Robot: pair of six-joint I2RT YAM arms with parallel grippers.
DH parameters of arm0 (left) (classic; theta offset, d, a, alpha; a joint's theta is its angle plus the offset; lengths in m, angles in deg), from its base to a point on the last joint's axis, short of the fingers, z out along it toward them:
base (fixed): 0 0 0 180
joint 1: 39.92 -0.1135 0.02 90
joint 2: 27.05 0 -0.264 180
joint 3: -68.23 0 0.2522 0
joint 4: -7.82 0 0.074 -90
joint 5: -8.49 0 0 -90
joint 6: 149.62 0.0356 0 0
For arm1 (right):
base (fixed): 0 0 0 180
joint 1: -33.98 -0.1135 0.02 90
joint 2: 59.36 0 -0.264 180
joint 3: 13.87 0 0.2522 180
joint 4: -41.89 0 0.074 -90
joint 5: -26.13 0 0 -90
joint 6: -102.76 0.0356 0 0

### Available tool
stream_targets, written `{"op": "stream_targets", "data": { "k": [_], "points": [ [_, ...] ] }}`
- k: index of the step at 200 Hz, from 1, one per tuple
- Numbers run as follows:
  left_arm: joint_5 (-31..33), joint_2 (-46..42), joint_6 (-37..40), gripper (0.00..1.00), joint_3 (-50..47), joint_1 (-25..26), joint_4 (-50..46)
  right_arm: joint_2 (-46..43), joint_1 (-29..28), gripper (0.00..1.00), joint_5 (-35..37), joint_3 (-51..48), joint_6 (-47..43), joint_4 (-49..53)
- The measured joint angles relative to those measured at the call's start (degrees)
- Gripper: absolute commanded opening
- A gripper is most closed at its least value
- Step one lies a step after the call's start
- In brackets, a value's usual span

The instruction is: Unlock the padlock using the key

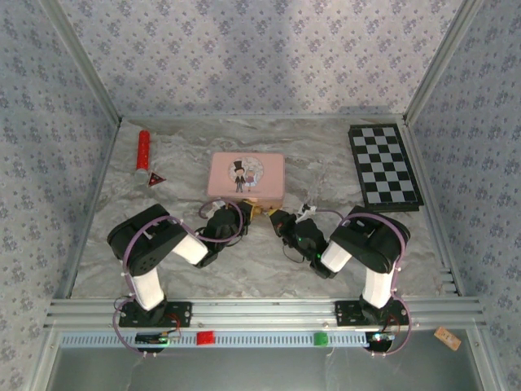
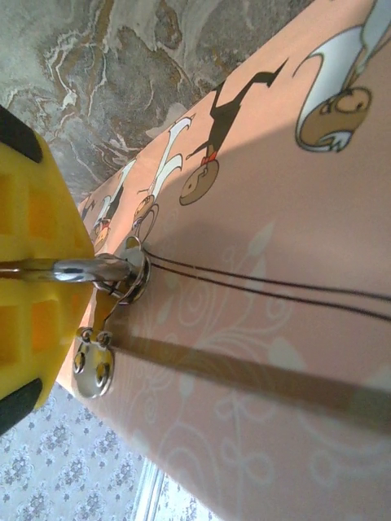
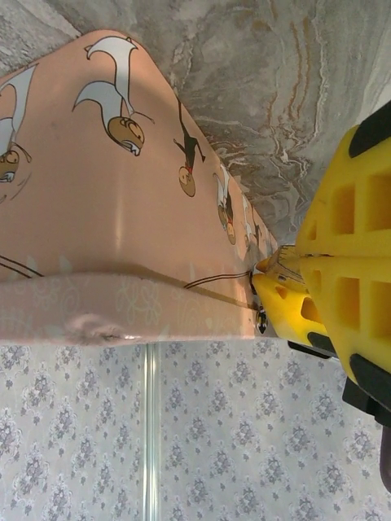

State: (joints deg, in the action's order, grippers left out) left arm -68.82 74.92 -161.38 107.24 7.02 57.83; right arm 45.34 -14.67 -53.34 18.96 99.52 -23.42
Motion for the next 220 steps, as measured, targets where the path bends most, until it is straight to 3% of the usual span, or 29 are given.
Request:
{"op": "stream_targets", "data": {
  "k": [220],
  "points": [
    [-0.1, 0.2, 2.2, 0.01, 1.5, -0.9, -2.1, 2.9, 2.5, 0.0, -5.7, 3.8, -2.0, 1.4]
  ]
}}
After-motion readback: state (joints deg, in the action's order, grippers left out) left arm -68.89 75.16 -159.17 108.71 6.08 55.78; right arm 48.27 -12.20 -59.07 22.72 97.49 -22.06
